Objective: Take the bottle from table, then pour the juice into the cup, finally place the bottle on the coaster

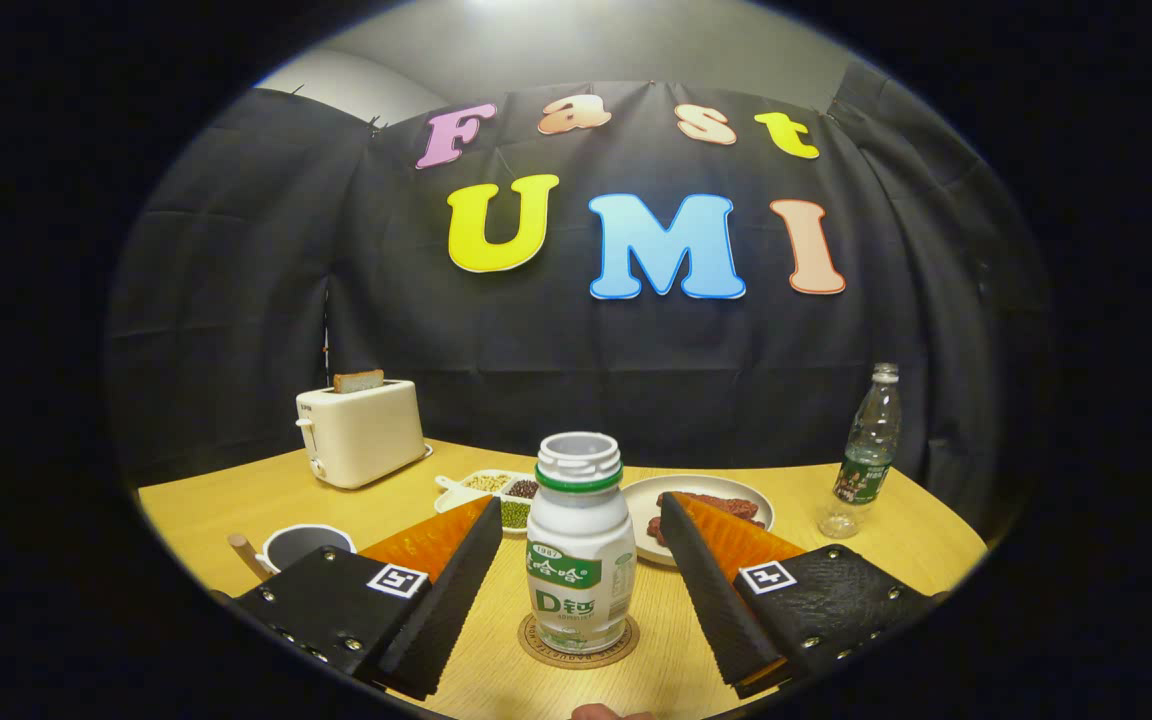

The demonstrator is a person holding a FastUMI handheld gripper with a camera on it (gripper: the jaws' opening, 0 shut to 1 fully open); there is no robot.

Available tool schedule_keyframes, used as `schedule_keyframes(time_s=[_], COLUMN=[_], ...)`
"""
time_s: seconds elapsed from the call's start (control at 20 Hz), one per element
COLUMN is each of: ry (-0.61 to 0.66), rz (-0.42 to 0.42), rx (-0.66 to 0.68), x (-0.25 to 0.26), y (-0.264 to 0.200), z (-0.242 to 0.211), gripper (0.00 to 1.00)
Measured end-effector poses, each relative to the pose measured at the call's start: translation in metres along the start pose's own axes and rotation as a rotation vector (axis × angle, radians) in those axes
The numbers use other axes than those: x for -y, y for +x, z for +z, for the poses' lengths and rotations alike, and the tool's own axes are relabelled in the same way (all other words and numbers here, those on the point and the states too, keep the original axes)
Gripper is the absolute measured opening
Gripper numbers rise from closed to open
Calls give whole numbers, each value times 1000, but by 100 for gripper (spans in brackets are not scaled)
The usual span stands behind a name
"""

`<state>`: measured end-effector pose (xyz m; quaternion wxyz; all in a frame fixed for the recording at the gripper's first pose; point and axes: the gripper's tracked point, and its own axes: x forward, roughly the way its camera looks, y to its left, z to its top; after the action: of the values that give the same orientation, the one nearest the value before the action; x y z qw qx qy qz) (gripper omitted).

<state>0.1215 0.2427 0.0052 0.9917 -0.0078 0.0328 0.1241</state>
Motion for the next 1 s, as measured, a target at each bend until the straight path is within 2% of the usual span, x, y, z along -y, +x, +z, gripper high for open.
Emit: schedule_keyframes(time_s=[0.6,1.0], ry=[-16,-44], rz=[-55,-65], rx=[87,115], x=[15,43], y=[-80,-121], z=[90,108], gripper=[98,98])
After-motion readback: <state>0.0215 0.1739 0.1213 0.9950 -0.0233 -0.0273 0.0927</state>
